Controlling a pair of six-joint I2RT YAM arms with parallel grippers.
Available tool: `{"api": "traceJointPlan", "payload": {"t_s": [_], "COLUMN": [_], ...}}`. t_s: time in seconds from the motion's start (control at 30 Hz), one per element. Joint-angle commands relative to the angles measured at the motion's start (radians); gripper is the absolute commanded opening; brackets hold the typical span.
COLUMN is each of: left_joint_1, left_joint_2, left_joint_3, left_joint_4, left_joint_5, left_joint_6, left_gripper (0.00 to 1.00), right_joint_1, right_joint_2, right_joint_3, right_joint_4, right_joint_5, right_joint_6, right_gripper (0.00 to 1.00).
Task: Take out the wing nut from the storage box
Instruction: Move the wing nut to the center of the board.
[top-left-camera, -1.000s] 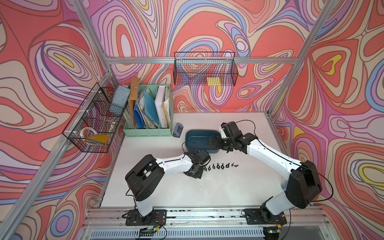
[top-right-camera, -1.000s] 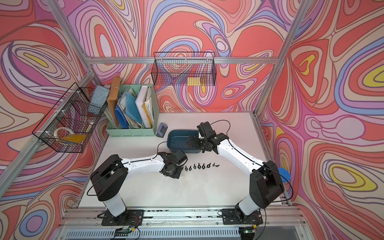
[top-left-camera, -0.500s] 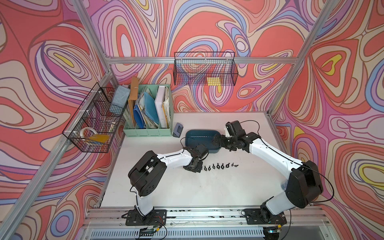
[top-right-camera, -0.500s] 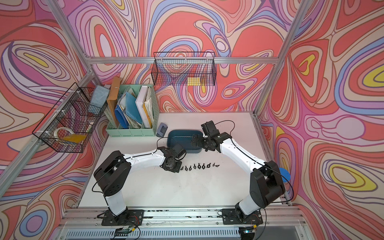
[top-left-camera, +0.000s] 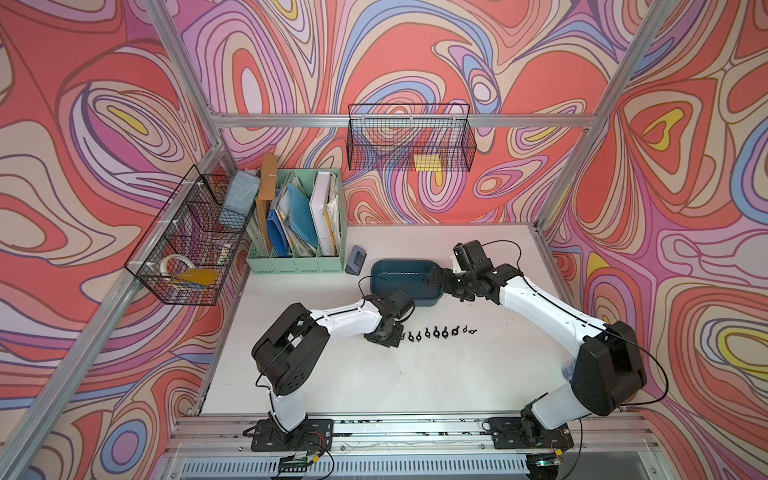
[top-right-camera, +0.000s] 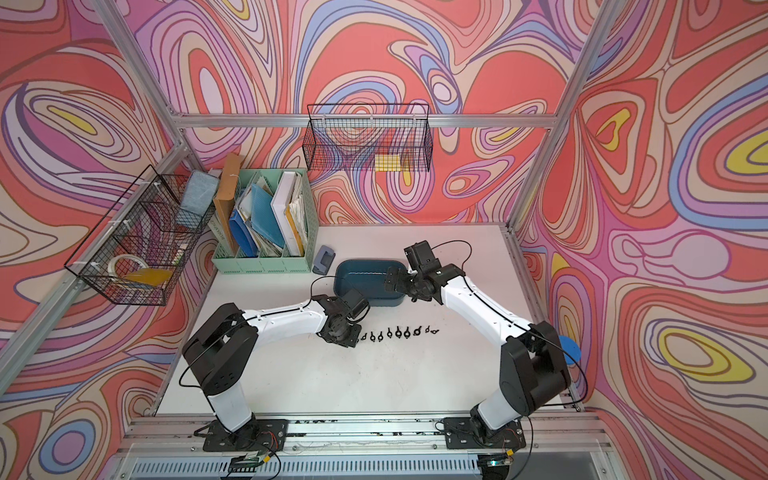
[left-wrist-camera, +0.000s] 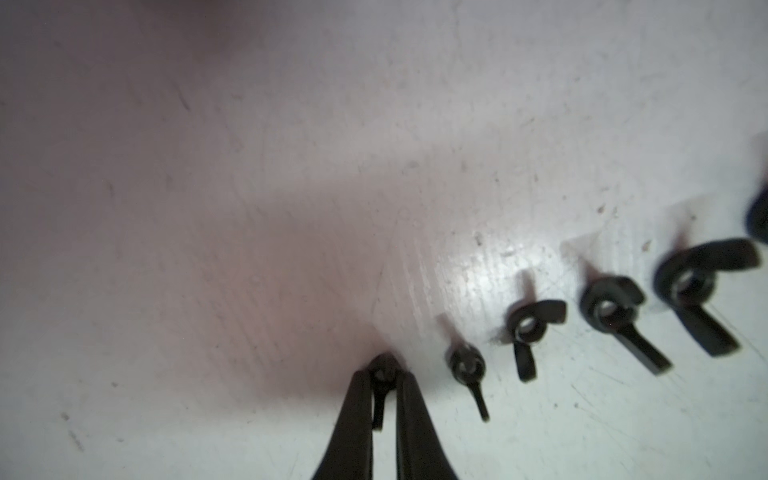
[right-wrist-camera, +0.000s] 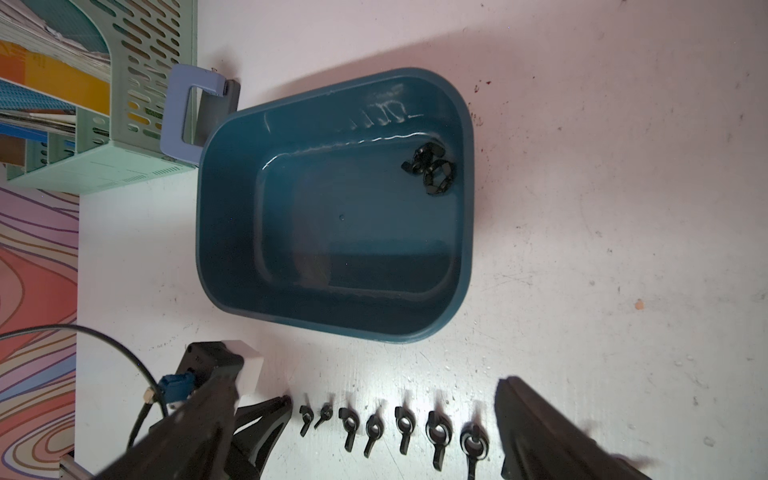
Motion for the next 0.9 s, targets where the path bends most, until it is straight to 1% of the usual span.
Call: {"api": "traceJointPlan", "payload": {"t_s": [0.0, 0.13, 0.2, 0.3, 0.37, 0.5, 0.57, 0.63, 0.67, 0.7, 0.77, 0.87], "left_joint_1": [0.001, 0.000, 0.000, 0.000, 0.000, 0.000, 0.001, 0.001, 0.002, 0.002, 0.006, 0.018], "left_joint_2": [-0.028, -0.018, -0.007, -0.006, -0.014, -0.021, -0.028, -0.043, -0.049, -0.055, -0.064, -0.071], "left_joint_3": [-0.038, -0.033, -0.024, -0.018, -0.012, 0.016, 0.033, 0.052, 0.064, 0.078, 0.121, 0.183], "left_joint_4": [-0.071, -0.064, -0.063, -0.056, -0.058, -0.077, -0.090, -0.107, -0.115, -0.123, -0.143, -0.153], "left_joint_5": [0.025, 0.017, 0.020, 0.023, 0.022, 0.012, 0.005, -0.007, -0.016, -0.021, -0.029, -0.025], "left_joint_6": [0.006, 0.000, -0.002, -0.006, -0.004, 0.000, 0.001, 0.003, 0.005, 0.007, 0.017, 0.039], "left_gripper": [0.14, 0.18, 0.22, 0.34, 0.39, 0.43, 0.46, 0.46, 0.49, 0.49, 0.54, 0.54], "right_joint_1": [-0.007, -0.006, -0.006, -0.006, -0.007, -0.006, -0.008, -0.007, -0.007, -0.010, -0.019, -0.039], "right_joint_2": [-0.015, -0.008, -0.007, -0.007, -0.010, -0.013, -0.014, -0.016, -0.020, -0.021, -0.029, -0.038], "right_joint_3": [-0.007, -0.003, -0.001, 0.000, 0.000, 0.000, 0.003, 0.007, 0.011, 0.011, 0.016, 0.018], "right_joint_4": [0.004, 0.009, 0.010, 0.008, 0.008, 0.008, 0.006, 0.005, 0.003, 0.003, 0.004, 0.002], "right_joint_5": [0.006, -0.001, -0.004, -0.004, 0.000, 0.006, 0.011, 0.027, 0.040, 0.047, 0.066, 0.101], "right_joint_6": [0.012, 0.013, 0.014, 0.014, 0.014, 0.014, 0.012, 0.007, 0.008, 0.004, 0.001, 0.006], "right_gripper": [0.98, 0.98, 0.98, 0.98, 0.98, 0.98, 0.98, 0.98, 0.98, 0.98, 0.98, 0.98]}}
